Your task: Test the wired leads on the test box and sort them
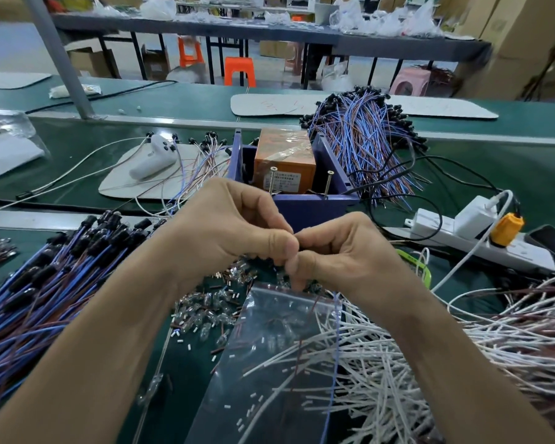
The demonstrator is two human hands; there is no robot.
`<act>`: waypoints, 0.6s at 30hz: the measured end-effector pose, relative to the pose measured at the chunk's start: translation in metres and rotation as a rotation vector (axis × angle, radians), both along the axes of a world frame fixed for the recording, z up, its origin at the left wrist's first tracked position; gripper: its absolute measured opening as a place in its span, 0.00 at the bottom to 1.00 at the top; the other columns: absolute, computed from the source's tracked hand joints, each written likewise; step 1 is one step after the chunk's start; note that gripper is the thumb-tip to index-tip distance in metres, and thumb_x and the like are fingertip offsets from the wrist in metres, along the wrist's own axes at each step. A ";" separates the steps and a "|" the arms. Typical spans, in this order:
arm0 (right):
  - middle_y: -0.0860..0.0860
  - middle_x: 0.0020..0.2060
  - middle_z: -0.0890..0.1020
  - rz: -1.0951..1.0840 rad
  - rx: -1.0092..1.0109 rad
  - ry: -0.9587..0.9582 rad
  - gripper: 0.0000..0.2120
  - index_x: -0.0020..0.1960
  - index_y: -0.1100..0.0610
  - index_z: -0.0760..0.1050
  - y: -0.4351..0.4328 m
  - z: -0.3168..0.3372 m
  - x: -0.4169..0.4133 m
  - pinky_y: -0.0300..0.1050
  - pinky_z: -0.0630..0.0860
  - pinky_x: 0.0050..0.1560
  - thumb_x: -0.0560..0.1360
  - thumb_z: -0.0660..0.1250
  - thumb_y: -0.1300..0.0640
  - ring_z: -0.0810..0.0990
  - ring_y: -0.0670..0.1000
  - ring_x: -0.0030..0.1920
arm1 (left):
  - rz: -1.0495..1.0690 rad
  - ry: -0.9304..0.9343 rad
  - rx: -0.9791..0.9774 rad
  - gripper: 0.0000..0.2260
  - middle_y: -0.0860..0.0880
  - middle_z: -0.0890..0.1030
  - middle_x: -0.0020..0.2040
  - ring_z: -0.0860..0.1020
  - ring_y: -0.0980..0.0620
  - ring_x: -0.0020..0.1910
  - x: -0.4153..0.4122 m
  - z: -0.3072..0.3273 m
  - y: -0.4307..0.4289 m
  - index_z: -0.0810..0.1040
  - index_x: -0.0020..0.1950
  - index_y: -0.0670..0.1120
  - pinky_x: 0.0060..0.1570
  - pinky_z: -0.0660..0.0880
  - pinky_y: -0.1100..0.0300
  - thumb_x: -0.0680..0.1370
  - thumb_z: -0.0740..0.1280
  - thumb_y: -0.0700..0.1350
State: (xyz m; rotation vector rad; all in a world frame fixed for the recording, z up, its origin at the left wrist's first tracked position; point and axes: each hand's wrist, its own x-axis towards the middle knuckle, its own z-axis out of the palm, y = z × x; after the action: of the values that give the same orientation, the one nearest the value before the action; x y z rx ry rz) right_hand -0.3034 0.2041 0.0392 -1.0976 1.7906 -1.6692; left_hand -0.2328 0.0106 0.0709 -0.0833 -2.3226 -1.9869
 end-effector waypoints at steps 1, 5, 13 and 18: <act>0.56 0.31 0.83 -0.046 -0.034 -0.001 0.05 0.43 0.59 0.86 -0.002 -0.002 0.001 0.37 0.69 0.32 0.77 0.73 0.63 0.73 0.48 0.29 | 0.035 0.045 0.007 0.13 0.46 0.85 0.33 0.82 0.54 0.31 -0.001 -0.001 0.002 0.86 0.36 0.46 0.33 0.77 0.65 0.59 0.86 0.46; 0.48 0.25 0.74 -0.312 -0.193 -0.130 0.10 0.41 0.56 0.85 -0.016 -0.007 0.001 0.42 0.57 0.27 0.79 0.69 0.61 0.63 0.51 0.26 | 0.377 0.265 0.014 0.03 0.54 0.86 0.34 0.80 0.61 0.31 -0.009 -0.012 0.030 0.88 0.41 0.51 0.33 0.74 0.70 0.71 0.80 0.46; 0.47 0.23 0.66 -0.492 -0.671 -0.679 0.10 0.41 0.58 0.77 0.004 0.014 -0.022 0.37 0.62 0.25 0.79 0.64 0.54 0.57 0.45 0.21 | 0.085 -0.160 -0.116 0.12 0.54 0.88 0.48 0.84 0.60 0.47 -0.009 -0.024 0.059 0.83 0.61 0.53 0.55 0.82 0.56 0.78 0.75 0.46; 0.47 0.22 0.64 -0.597 -0.888 -0.710 0.10 0.42 0.58 0.73 0.026 0.026 -0.036 0.39 0.60 0.24 0.82 0.62 0.56 0.55 0.46 0.22 | -0.277 -0.329 0.063 0.21 0.46 0.86 0.42 0.84 0.50 0.40 -0.002 -0.022 0.056 0.76 0.70 0.50 0.48 0.80 0.58 0.78 0.72 0.38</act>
State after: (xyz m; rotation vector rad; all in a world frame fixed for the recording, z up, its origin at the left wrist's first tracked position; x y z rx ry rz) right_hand -0.3395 0.2303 0.0648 -0.0954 0.9220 -2.8683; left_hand -0.2348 0.0667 0.0490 -0.0835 -2.5603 -2.3633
